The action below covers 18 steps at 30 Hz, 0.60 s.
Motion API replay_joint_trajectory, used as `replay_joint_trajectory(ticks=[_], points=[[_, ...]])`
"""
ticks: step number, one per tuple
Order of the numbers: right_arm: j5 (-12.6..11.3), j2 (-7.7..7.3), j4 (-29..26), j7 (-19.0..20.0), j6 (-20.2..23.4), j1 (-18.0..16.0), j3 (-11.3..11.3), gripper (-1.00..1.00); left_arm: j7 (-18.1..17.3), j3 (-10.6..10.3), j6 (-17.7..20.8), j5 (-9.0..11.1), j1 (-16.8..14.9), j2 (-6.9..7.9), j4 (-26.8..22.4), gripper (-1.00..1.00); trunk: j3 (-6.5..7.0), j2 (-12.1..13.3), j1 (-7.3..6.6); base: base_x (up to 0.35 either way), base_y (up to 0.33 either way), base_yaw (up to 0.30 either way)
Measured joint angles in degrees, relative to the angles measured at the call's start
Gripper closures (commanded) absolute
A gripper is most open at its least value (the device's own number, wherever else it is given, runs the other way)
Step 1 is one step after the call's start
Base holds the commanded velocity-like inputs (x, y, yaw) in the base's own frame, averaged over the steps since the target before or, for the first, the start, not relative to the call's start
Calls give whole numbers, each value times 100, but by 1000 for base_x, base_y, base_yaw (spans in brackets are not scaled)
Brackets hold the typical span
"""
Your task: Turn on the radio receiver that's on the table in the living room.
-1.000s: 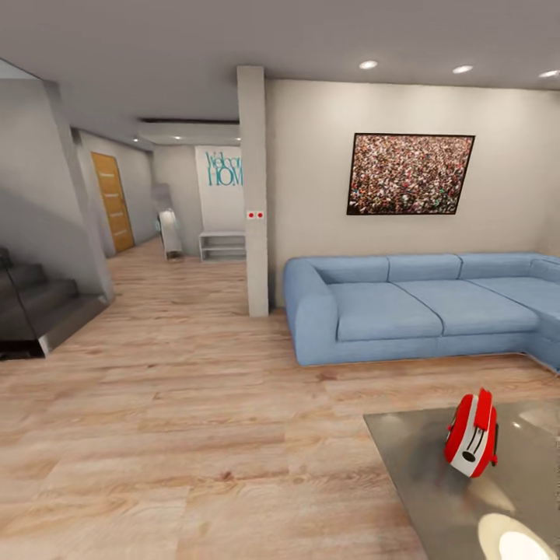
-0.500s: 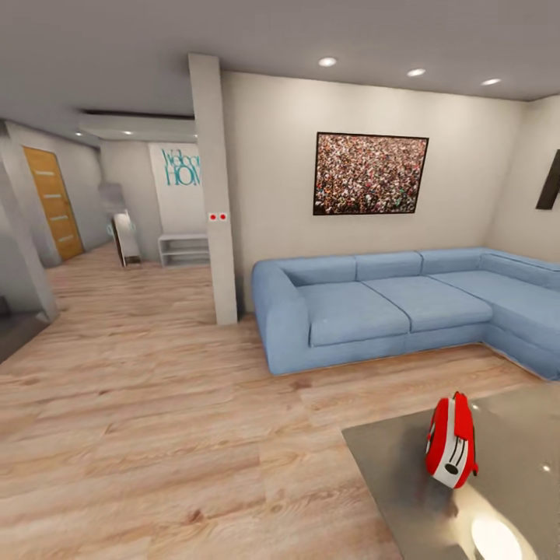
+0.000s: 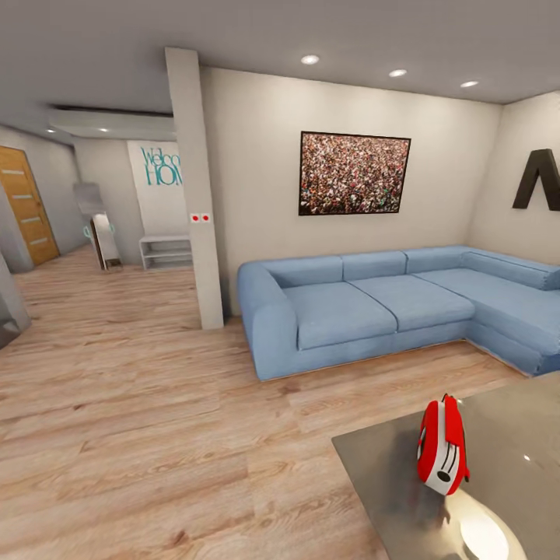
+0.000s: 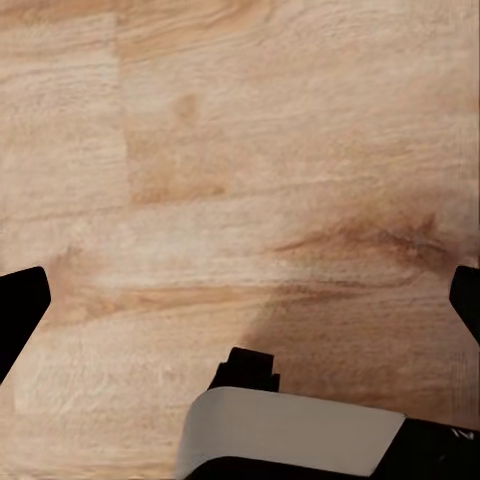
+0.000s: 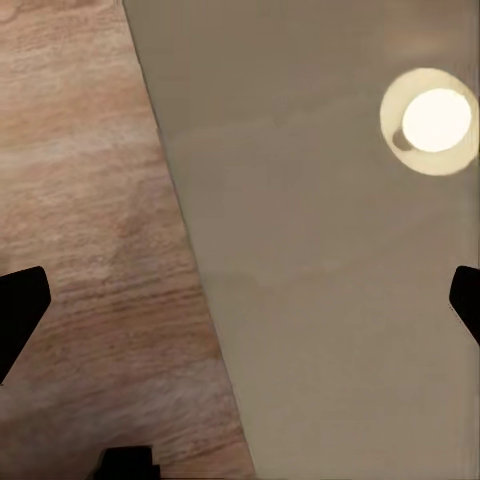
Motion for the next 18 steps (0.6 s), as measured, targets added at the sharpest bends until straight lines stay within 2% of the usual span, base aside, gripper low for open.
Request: replay_joint_trajectory(ticks=[3,6,7,8,9,13,15,16,18], points=[[238,0,-74,30,37,-6,-28,-100,-2,-13,1,5,0,-18,120,-100,0,0,0,0,0,0],[305,0,-361,40,73,-8,-43,-100,-6,-6,-15,9,0,3,152,-100,0,0,0,0,0,0],[310,0,-623,45,163,-10,-47,-100,-10,4,-85,35,0,18,158,-100,1,0,0,0,0,0],[306,0,-893,49,391,-12,-51,-100,-13,8,-234,48,-1,25,161,-100,1,0,0,0,0,0],[295,0,-1366,54,882,-17,-60,-100,-18,12,-508,58,-1,29,165,-100,1,0,0,0,0,0],[250,0,-2537,65,1812,-18,-88,-100,-46,16,-813,68,0,34,167,-100,1,0,0,0,0,0],[24,-5,-3174,61,2069,-19,-102,-100,-52,17,-866,70,-2,31,167,-100,1,0,0,0,0,0],[-218,-19,-3455,61,2185,-19,-143,-100,-52,17,-878,70,-1,29,167,-100,1,0,0,0,0,0],[-523,-63,-3713,64,2417,-18,-412,-100,-48,17,-889,71,0,33,167,-100,0,0,0,0,0,0]])
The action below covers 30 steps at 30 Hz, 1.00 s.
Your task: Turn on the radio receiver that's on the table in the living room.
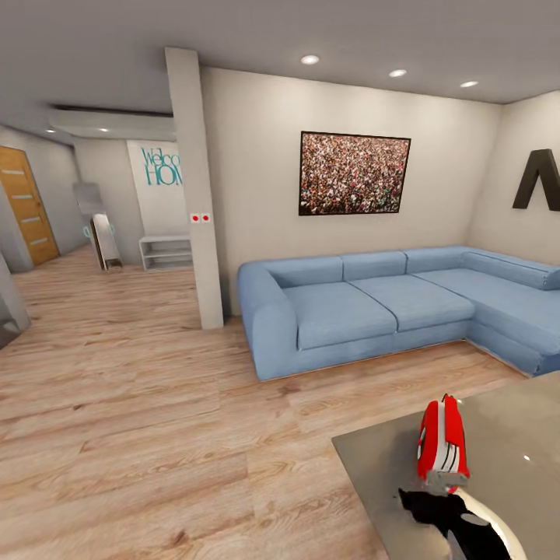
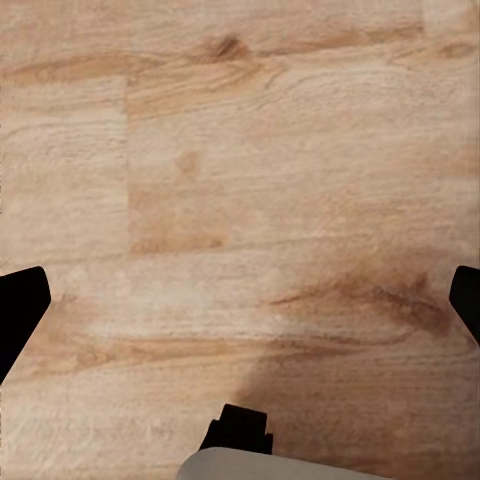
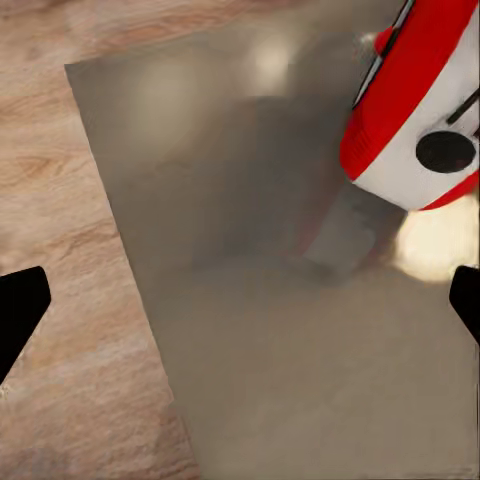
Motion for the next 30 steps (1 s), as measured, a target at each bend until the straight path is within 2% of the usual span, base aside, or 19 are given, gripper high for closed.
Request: replay_joint_trajectory(ticks=[2,5,9,12,14,16,18,21,25,28,30], points=[[-142,-35,-155,54,247,0,-324,-100,11,0,-7,0,0,2,0,-100,0,0,0,0,0,0],[-203,-111,-428,425,452,0,-676,-100,24,0,-10,0,0,-4,0,-100,0,0,0,0,0,0],[-215,-371,-594,965,745,0,-1212,-100,29,0,-11,0,0,-1,0,-100,0,0,0,0,0,0],[-218,-578,-796,1125,1016,0,-1606,-100,30,0,-11,0,0,2,0,-100,0,0,0,0,0,0],[-223,-670,-1032,1164,1097,0,-1741,-100,21,0,-4,0,0,-2,-2,-100,0,0,0,0,0,0],[-223,-784,-1372,1175,1304,-2,-1808,-100,-7,0,9,4,0,-2,-6,-100,0,0,0,0,0,0],[-251,-1001,-1633,1178,1556,-65,-1835,-100,-25,0,3,8,0,-8,-8,-100,0,0,0,0,0,0],[-283,-1119,-1690,1174,1626,-263,-1841,-100,-24,0,-19,7,0,-34,-8,-100,0,0,0,0,0,0],[-285,-1173,-1697,1120,1659,-577,-1823,-100,-12,-15,-42,-11,0,-61,-16,-100,0,0,0,0,0,0],[-254,-1181,-1313,898,1675,-1152,-1732,-100,0,-25,-46,-24,0,-49,-76,-100,0,0,0,0,0,0],[-247,-1179,-877,716,1651,-1524,-1506,-100,2,-26,-46,-26,-1,-39,-117,-100,0,0,0,0,0,0]])
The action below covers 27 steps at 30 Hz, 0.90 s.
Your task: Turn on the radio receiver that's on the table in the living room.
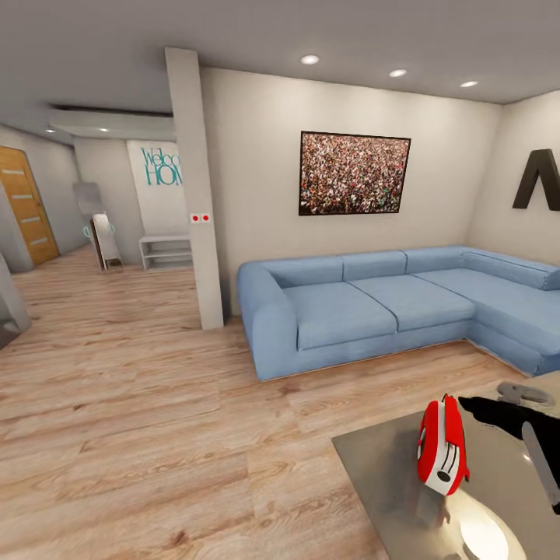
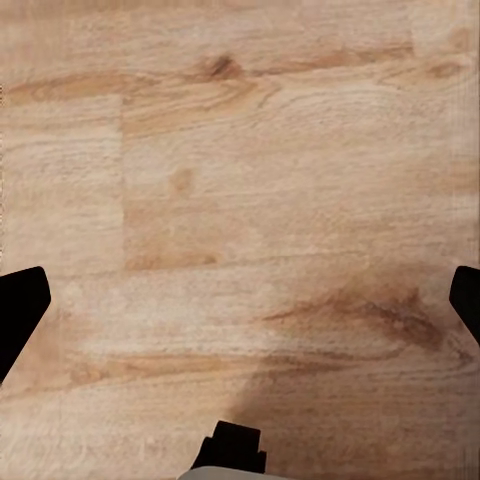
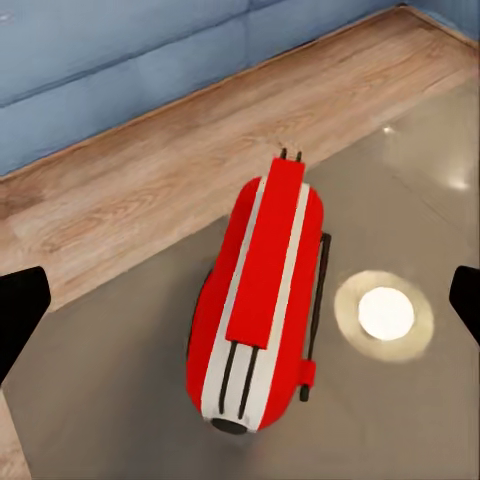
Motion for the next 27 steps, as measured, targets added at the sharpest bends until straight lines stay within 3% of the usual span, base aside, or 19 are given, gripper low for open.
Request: replay_joint_trajectory(ticks=[4,8,19,27], points=[[23,2,1113,-318,-44,-759,479,-100,1,-1,-3,-1,0,-1,-64,-100,0,0,0,0,0,0],[53,3,1768,-365,-15,-1288,605,-100,2,0,-77,-1,0,2,-101,-100,0,0,0,0,0,0],[46,11,1884,-359,34,-1376,615,-100,13,17,-349,-15,1,34,-103,-100,0,0,0,5,0,0],[49,-5,1909,-354,20,-1374,594,-100,35,24,-344,-14,1,45,-102,-100,0,0,0,212,0,0]])
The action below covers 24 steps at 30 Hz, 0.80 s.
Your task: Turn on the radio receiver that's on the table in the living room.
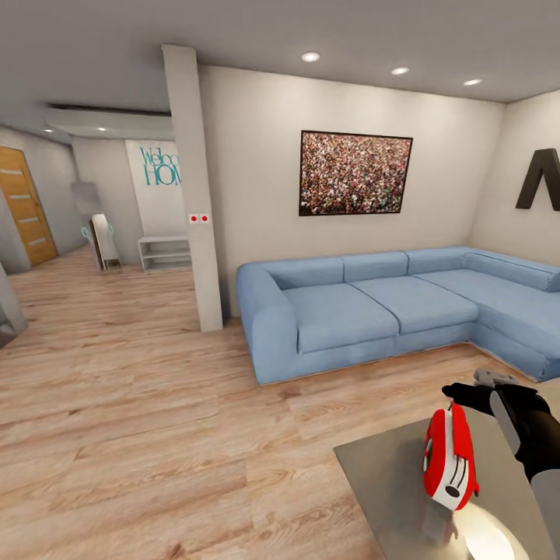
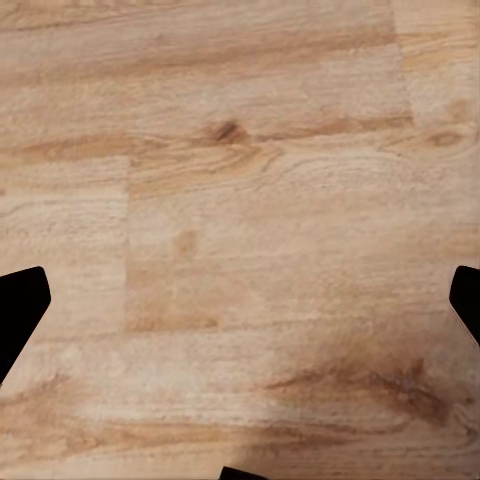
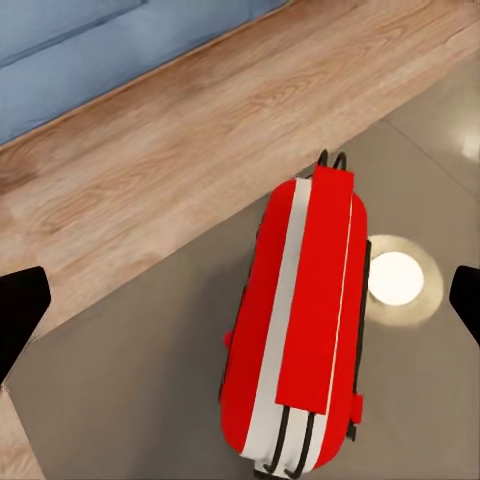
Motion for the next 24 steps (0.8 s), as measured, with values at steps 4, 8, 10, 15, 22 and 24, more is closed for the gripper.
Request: replay_joint_trajectory(ticks=[4,8,10,15,22,24], points=[[0,-1,184,17,-23,15,2,-100,2,2,-11,-8,0,-14,24,-100,0,0,0,29,0,0],[2,-3,339,20,-40,16,-2,-100,3,2,-15,-5,0,-6,48,-100,0,0,0,6,0,0],[5,-10,410,20,-55,16,-5,-100,3,2,-16,-4,0,-4,50,-100,0,0,0,14,-13,0],[15,-59,573,20,-82,16,-9,-100,10,4,-12,-8,0,-1,52,-100,0,0,0,138,-167,0],[-11,-71,715,125,-141,16,-18,-100,12,10,-12,-4,0,14,59,-100,0,0,0,106,-116,0],[-10,-71,875,355,-330,16,-27,-100,11,11,-14,-4,0,15,61,-100,0,0,0,14,-15,0]])
